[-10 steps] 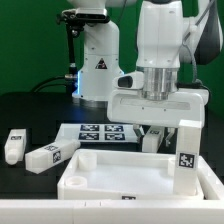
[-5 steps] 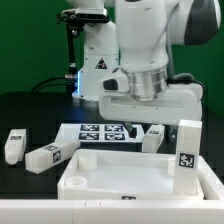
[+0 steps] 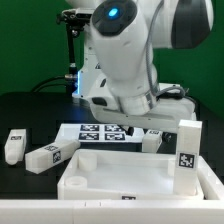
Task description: Assemble desk
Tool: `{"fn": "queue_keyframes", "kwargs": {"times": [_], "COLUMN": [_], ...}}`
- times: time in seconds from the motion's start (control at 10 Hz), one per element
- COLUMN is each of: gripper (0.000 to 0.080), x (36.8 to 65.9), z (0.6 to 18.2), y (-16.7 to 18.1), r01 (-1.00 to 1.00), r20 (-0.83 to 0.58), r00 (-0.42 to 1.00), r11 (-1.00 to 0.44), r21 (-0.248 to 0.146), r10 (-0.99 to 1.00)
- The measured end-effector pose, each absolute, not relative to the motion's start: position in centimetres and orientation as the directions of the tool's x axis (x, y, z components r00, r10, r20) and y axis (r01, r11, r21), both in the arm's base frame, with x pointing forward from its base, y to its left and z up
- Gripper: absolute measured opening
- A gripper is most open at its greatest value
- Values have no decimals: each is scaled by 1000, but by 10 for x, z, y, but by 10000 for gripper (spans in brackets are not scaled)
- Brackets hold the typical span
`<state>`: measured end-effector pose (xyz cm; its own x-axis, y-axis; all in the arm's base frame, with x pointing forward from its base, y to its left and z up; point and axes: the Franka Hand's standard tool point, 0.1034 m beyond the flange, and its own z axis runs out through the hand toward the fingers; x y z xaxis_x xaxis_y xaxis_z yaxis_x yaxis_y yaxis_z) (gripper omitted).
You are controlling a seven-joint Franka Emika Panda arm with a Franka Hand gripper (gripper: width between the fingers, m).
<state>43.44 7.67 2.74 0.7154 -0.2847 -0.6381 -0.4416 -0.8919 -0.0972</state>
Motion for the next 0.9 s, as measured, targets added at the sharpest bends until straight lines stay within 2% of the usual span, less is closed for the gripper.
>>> {"fn": "queue_keyframes", "kwargs": {"times": [0.1,0.2,0.5,0.7,0.9], "gripper": [649,649,649,649,649], "x": [440,440,437,433,425], "z": [26,26,21,15,9], "y": [73,70,64,73,80], "r01": [-414,-412,-441,-508,-527], "r20": [-672,-719,-795,-819,-837], "r00": [707,672,586,525,487], "r11": [-899,-896,-884,-857,-848], "r21": [-143,-167,-153,-83,-54], "r10": [-219,-175,-155,-232,-249]}}
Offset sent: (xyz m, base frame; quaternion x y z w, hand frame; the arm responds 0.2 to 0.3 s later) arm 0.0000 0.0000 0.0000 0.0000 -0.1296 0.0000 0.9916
